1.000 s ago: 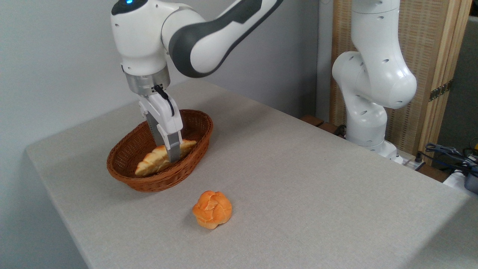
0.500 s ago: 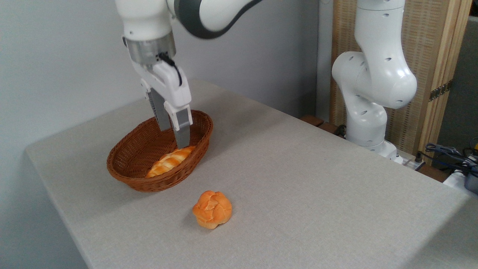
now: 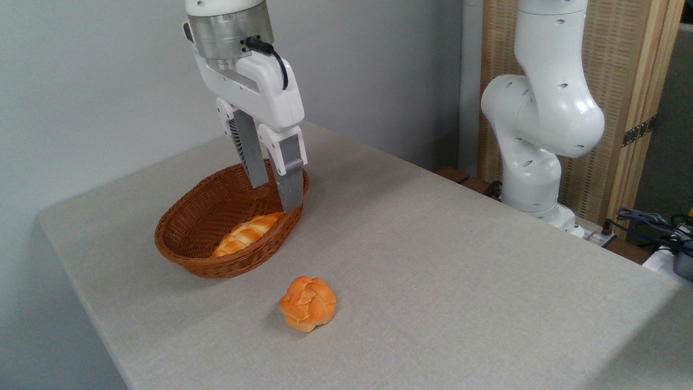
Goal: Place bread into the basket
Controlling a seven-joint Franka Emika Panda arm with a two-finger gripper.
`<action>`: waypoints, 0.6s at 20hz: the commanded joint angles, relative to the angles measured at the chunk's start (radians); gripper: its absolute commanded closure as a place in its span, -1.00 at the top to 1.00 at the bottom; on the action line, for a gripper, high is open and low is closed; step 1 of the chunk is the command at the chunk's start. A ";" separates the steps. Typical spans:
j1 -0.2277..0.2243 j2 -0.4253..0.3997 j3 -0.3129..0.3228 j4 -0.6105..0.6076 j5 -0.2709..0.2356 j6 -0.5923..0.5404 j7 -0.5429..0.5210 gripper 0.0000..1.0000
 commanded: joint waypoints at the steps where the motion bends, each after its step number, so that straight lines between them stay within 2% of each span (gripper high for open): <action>1: 0.047 0.001 0.015 0.048 0.000 -0.027 0.038 1.00; 2: 0.064 -0.002 0.012 0.051 0.000 -0.032 0.040 1.00; 5: 0.078 -0.002 0.003 0.053 -0.004 -0.037 0.028 1.00; 6: 0.087 -0.002 -0.011 0.053 -0.006 -0.037 0.028 1.00; 8: 0.138 -0.002 -0.072 0.051 -0.018 -0.037 0.014 1.00; 12: 0.159 -0.002 -0.103 0.051 -0.023 -0.037 0.009 1.00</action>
